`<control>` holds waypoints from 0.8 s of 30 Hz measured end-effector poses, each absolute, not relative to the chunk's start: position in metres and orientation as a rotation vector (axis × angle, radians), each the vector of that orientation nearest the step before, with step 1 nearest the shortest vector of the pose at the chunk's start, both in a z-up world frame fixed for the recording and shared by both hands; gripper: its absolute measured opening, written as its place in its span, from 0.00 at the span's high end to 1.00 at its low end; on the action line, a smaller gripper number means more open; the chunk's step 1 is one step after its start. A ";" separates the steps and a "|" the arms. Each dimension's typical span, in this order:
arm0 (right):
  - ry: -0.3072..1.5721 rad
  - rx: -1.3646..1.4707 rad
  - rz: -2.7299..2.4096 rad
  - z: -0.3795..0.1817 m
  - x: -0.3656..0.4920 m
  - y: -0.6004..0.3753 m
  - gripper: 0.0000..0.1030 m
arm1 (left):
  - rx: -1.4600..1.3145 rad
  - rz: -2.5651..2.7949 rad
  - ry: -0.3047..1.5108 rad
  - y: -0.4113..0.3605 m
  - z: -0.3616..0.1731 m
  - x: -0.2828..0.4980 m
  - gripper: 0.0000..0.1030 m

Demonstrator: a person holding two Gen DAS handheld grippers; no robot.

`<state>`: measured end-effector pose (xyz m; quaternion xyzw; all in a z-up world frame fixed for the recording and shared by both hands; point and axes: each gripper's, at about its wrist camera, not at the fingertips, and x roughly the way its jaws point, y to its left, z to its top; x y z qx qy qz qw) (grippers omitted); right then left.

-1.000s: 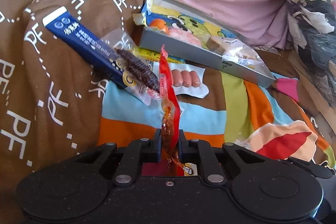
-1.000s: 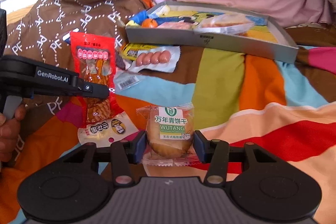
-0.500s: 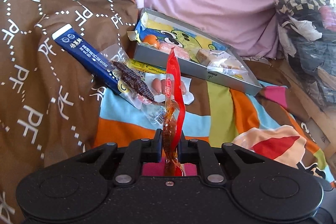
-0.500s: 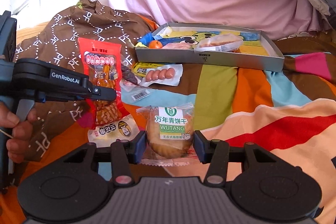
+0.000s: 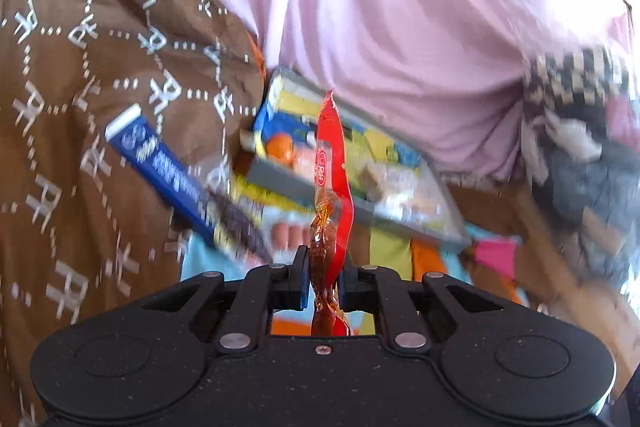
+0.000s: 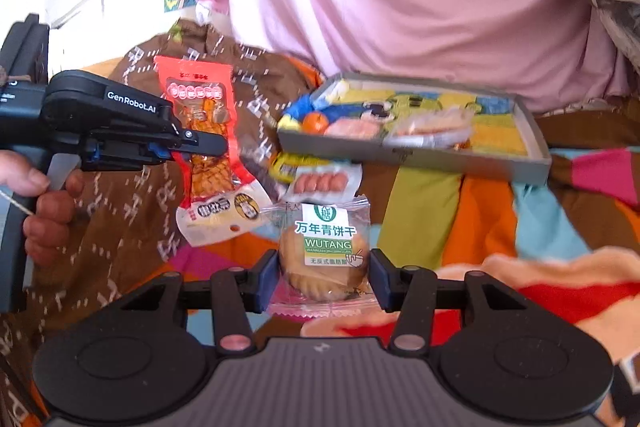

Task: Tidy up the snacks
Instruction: 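Lift and carry the red bag with the left gripper while the right gripper carries the biscuit to the tray, then open the left gripper to drop the red bag in the tray while the right gripper releases the biscuit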

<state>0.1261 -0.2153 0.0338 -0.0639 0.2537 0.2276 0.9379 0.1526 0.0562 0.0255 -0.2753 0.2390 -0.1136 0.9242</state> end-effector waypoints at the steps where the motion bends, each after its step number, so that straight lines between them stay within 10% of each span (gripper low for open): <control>1: 0.509 -0.130 0.460 0.038 0.130 -0.216 0.49 | -0.577 -0.232 0.485 0.059 0.030 0.159 0.87; 24: 0.407 -0.176 0.341 0.074 0.321 -0.204 0.49 | -0.491 -0.307 0.594 0.034 0.078 0.378 0.87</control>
